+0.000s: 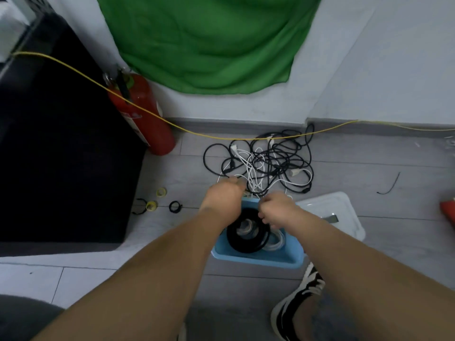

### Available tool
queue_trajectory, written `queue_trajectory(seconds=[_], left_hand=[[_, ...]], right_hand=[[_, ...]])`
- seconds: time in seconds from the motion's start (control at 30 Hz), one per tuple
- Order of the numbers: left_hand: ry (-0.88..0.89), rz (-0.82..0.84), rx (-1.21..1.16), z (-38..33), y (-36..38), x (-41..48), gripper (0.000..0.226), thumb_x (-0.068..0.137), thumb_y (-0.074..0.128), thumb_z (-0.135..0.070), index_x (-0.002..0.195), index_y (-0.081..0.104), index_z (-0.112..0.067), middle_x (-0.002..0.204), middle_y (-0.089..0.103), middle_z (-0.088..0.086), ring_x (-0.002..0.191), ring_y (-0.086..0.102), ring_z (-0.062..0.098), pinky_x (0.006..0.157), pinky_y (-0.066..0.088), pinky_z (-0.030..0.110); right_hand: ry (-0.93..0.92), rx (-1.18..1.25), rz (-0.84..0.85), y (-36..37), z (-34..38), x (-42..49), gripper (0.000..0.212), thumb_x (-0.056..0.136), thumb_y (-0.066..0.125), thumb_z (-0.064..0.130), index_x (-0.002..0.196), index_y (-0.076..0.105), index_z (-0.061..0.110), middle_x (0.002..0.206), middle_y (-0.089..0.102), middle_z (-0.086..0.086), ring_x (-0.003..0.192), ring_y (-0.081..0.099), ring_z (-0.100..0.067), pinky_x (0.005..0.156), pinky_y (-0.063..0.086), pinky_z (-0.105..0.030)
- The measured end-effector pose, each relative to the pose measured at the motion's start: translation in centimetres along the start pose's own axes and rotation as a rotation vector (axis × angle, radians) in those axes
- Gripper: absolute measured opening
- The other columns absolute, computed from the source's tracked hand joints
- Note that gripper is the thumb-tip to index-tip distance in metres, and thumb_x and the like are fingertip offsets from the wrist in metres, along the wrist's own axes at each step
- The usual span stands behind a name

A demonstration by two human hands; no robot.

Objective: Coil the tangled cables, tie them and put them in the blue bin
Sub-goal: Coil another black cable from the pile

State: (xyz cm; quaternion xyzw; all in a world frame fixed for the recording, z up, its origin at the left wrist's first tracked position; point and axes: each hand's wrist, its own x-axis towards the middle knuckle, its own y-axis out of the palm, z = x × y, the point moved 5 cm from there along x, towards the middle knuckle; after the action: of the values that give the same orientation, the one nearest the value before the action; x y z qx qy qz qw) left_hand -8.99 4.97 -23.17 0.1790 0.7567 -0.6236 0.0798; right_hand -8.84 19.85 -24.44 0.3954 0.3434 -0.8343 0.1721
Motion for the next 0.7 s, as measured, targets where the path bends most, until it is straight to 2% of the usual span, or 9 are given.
queue_trajectory(seconds=[0.07,0.13,0.23,0.3,0.37,0.43,0.5,0.53,0.7], left_hand=[[0.013,0.028,0.004,1.1,-0.6,0.2,0.053,0.083,0.07,-0.015,0.134,0.055,-0.022,0.132,0.052,0.003,0.125,0.048,0.027,0.099,0.05,0.042],[-0.021,0.152,-0.054,2.0,0.1,0.1,0.054,0.084,0.069,-0.02,0.135,0.055,-0.03,0.133,0.054,-0.001,0.122,0.051,0.026,0.1,0.051,0.041],[-0.105,0.221,-0.14,2.6,1.0,0.1,0.037,0.085,0.062,-0.017,0.12,0.061,-0.028,0.12,0.063,-0.001,0.104,0.062,0.026,0.087,0.056,0.036],[-0.129,0.206,-0.09,2.6,0.4,0.5,0.025,0.086,0.058,-0.017,0.11,0.064,-0.024,0.112,0.064,0.002,0.095,0.061,0.026,0.083,0.054,0.035],[-0.148,0.194,-0.023,2.5,-0.4,1.7,0.021,0.087,0.057,-0.018,0.105,0.067,-0.021,0.108,0.066,0.005,0.087,0.059,0.026,0.083,0.056,0.037],[-0.166,0.157,-0.053,2.2,-0.4,3.5,0.021,0.088,0.056,-0.017,0.106,0.067,-0.02,0.109,0.066,0.005,0.093,0.063,0.027,0.086,0.057,0.038],[-0.165,0.137,-0.162,1.4,0.1,5.4,0.024,0.09,0.055,-0.017,0.109,0.068,-0.021,0.113,0.065,0.005,0.101,0.064,0.027,0.087,0.056,0.036],[-0.146,0.146,-0.21,0.8,0.7,6.7,0.024,0.09,0.055,-0.017,0.11,0.069,-0.022,0.115,0.066,0.005,0.102,0.064,0.027,0.086,0.055,0.035],[-0.08,0.467,-0.167,-2.3,5.0,10.5,0.03,0.097,0.053,-0.019,0.123,0.066,-0.009,0.126,0.065,0.013,0.114,0.063,0.031,0.089,0.05,0.034]], right_hand=[[-0.088,-0.028,-0.07,-1.9,2.1,0.1,0.018,0.083,0.053,0.015,0.082,0.07,0.011,0.078,0.073,-0.006,0.075,0.07,-0.028,0.067,0.057,-0.038],[-0.157,-0.099,-0.091,-3.1,3.7,-0.1,0.021,0.091,0.051,0.017,0.086,0.071,0.011,0.081,0.069,-0.006,0.078,0.064,-0.026,0.07,0.052,-0.032],[-0.153,-0.427,-0.054,-2.6,3.7,0.9,0.034,0.099,0.046,0.039,0.122,0.065,0.023,0.125,0.063,-0.009,0.123,0.053,-0.032,0.1,0.048,-0.041],[-0.063,-0.534,0.02,-1.4,2.0,2.0,0.05,0.095,0.042,0.056,0.13,0.061,0.025,0.135,0.058,-0.011,0.126,0.052,-0.034,0.107,0.045,-0.045],[-0.036,-0.487,0.008,-1.3,1.2,3.2,0.049,0.092,0.043,0.058,0.119,0.065,0.023,0.122,0.063,-0.01,0.111,0.06,-0.031,0.1,0.05,-0.042],[-0.06,-0.406,-0.029,-2.3,1.9,4.0,0.038,0.098,0.048,0.049,0.103,0.065,0.016,0.102,0.066,-0.007,0.092,0.064,-0.025,0.085,0.054,-0.034],[-0.043,-0.279,-0.047,-3.7,2.9,5.1,0.035,0.101,0.049,0.042,0.101,0.067,0.011,0.092,0.068,-0.006,0.082,0.065,-0.022,0.072,0.053,-0.03],[-0.015,-0.215,-0.056,-4.6,3.1,6.1,0.035,0.101,0.05,0.04,0.102,0.067,0.009,0.092,0.069,-0.008,0.081,0.066,-0.022,0.071,0.056,-0.031],[0.034,0.002,-0.094,-7.0,2.6,9.0,0.031,0.102,0.052,0.033,0.103,0.068,0.006,0.096,0.075,-0.016,0.081,0.069,-0.028,0.071,0.054,-0.035]])
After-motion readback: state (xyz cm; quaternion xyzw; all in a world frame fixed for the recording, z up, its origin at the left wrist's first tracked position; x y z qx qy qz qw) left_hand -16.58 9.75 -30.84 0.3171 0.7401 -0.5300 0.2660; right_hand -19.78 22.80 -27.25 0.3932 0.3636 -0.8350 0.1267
